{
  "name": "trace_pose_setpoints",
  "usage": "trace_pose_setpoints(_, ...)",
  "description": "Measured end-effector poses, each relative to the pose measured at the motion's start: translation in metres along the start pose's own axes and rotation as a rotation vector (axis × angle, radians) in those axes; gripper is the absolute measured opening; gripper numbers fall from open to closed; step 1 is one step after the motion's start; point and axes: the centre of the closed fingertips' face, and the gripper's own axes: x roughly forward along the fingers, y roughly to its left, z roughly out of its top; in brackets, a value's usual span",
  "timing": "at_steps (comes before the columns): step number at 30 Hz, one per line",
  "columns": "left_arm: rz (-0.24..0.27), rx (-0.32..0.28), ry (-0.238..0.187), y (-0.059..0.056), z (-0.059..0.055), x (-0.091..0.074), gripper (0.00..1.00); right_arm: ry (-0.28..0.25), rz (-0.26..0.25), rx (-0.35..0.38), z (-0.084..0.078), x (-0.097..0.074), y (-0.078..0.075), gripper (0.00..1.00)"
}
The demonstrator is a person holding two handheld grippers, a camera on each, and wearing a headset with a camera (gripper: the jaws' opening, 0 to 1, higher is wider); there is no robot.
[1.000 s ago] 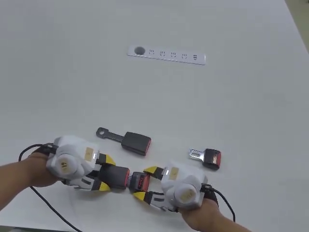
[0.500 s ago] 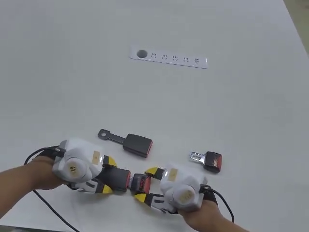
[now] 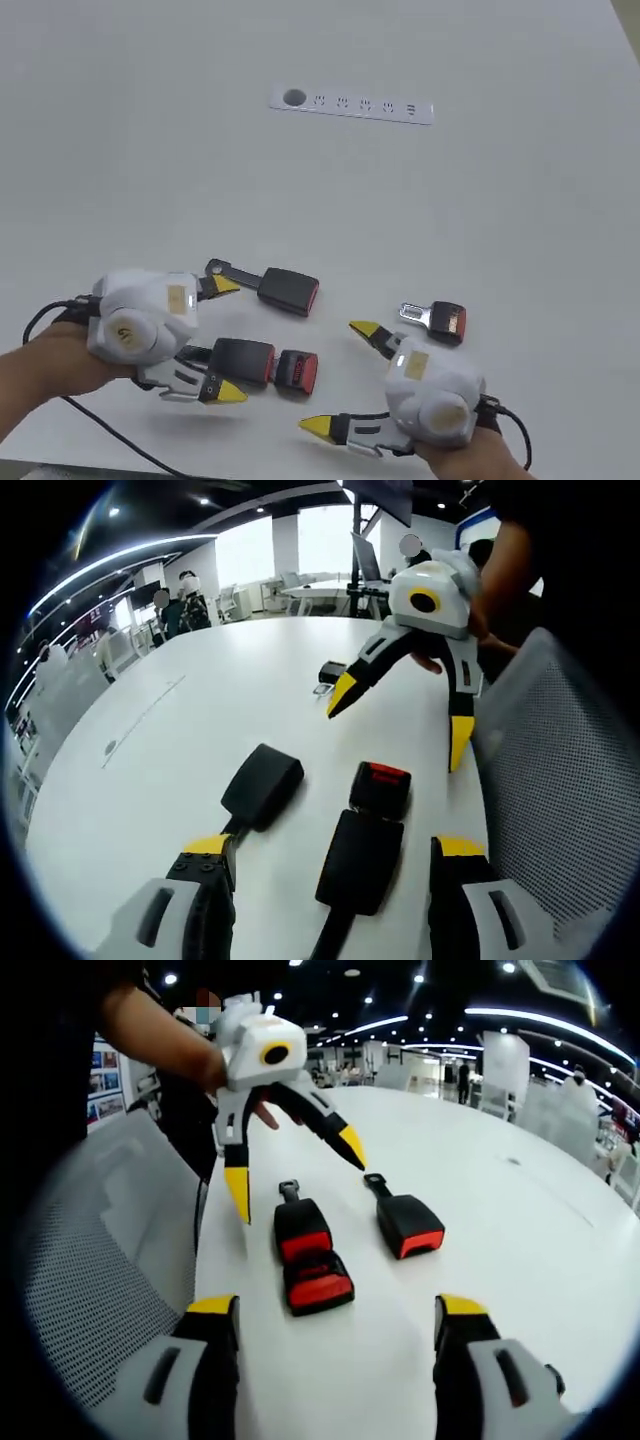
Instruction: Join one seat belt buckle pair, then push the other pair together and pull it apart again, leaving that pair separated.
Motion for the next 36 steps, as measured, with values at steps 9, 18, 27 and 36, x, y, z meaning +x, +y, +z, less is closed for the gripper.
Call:
trace_pose_setpoints(9, 0.022, 0.071, -0.004, 0.029, 0.018, 0.008, 0.78, -0.025, -0.045, -0.004, 0.007, -0.036, -0.052, 0.75)
trace_pose_setpoints(18, 0.001, 0.113, 0.017, 0.053, 0.023, 0.020, 0.74, 0.030, -0.084, 0.019, -0.022, -0.067, -0.108, 0.76)
trace_pose_setpoints(27, -0.035, 0.156, 0.072, 0.064, 0.017, 0.035, 0.71, 0.133, -0.061, 0.063, -0.070, -0.081, -0.120, 0.73)
trace_pose_setpoints(36, -0.077, 0.193, 0.118, 0.067, 0.014, 0.053, 0.66, 0.159, -0.038, 0.067, -0.086, -0.078, -0.125, 0.71)
